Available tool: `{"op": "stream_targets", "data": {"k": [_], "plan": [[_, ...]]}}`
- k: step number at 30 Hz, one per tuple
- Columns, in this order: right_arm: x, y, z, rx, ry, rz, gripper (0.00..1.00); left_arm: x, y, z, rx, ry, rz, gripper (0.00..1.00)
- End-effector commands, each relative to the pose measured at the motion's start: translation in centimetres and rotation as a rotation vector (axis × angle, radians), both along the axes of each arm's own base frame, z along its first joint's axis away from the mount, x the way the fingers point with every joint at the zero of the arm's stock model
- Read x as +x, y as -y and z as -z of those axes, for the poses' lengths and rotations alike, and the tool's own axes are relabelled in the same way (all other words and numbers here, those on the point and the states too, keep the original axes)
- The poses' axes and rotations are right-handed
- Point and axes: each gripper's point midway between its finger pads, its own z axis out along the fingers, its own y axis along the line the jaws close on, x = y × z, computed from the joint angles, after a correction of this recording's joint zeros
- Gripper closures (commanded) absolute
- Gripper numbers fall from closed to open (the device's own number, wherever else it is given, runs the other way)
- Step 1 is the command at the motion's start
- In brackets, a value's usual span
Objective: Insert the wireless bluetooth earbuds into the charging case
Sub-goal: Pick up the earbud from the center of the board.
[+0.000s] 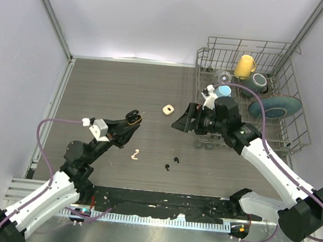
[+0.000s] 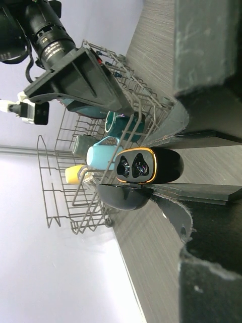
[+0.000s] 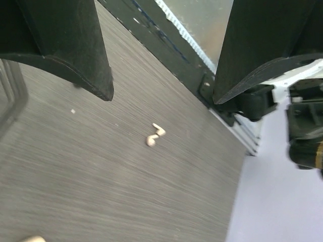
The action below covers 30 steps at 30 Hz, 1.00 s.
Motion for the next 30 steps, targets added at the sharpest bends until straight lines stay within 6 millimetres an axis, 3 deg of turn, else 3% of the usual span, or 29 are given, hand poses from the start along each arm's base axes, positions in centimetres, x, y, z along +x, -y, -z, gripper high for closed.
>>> {"op": "stream_targets", "data": {"k": [1, 4, 9, 19, 30], "plan": [[-0.4, 1.5, 3.1, -0.221, 0.016, -0.027, 0.17, -0.7, -1.5, 0.7, -0.07, -0.018, -0.04, 1.0], [-1.7, 0.9, 5.1, -0.305, 0.022, -0.079, 0.2, -1.3, -2.1, 2.3, -0.061, -0.043, -0.049, 1.0], [-3.0, 0.9, 7.9, -0.347, 0.006, -0.068, 0.32, -2.5, -3.2, 2.3, -0.076, -0.003, -0.061, 1.0], [-5.3, 0.0, 11.5, -0.434, -0.004, -0.154, 0.48, -3.9, -2.4, 3.3, -0.003, 0.034, 0.008, 1.0], [-4.2, 0.7, 13.8, -0.539, 0.014, -0.095, 0.5, -4.2, -1.1, 2.3, 0.1, 0.155, 0.058, 1.0]]}}
